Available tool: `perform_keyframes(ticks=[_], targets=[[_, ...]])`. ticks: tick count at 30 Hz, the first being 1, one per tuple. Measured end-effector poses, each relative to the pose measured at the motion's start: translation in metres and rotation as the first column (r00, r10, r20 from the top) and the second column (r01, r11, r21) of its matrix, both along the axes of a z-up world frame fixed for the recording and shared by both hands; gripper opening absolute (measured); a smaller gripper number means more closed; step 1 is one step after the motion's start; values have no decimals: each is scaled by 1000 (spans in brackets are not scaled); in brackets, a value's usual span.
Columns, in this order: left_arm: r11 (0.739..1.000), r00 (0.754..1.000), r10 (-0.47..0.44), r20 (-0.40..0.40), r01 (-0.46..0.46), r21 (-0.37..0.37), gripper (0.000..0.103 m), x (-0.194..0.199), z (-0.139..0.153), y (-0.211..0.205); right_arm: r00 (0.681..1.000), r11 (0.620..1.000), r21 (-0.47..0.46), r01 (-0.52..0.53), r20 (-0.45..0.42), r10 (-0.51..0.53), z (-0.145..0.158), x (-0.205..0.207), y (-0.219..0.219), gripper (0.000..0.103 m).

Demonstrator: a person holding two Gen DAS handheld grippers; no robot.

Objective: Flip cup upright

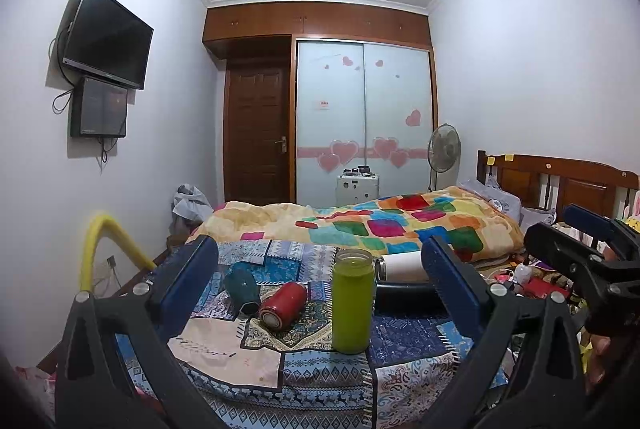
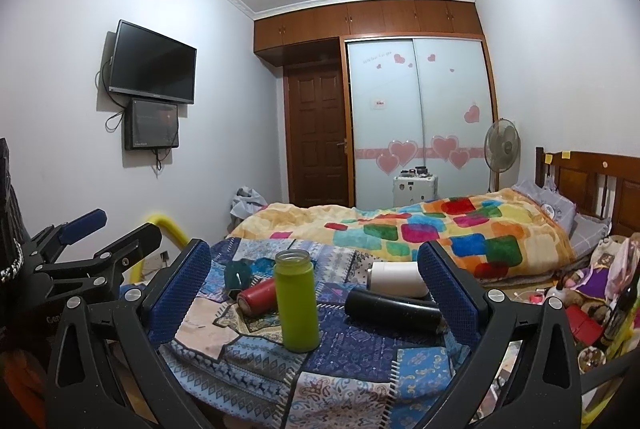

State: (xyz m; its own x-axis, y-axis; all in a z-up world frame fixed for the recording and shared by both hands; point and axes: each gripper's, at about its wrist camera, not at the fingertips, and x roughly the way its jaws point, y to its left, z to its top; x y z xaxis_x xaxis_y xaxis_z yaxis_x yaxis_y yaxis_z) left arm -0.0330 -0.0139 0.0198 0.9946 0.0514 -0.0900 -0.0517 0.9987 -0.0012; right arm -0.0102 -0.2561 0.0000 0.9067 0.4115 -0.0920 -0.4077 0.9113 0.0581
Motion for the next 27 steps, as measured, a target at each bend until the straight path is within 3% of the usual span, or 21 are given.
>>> perform_keyframes(ticks=[27], targets=[[1000, 1000, -14, 3, 14, -3, 103, -2, 2, -6, 1000, 1000, 9, 12, 6, -12, 7, -4, -5, 103]])
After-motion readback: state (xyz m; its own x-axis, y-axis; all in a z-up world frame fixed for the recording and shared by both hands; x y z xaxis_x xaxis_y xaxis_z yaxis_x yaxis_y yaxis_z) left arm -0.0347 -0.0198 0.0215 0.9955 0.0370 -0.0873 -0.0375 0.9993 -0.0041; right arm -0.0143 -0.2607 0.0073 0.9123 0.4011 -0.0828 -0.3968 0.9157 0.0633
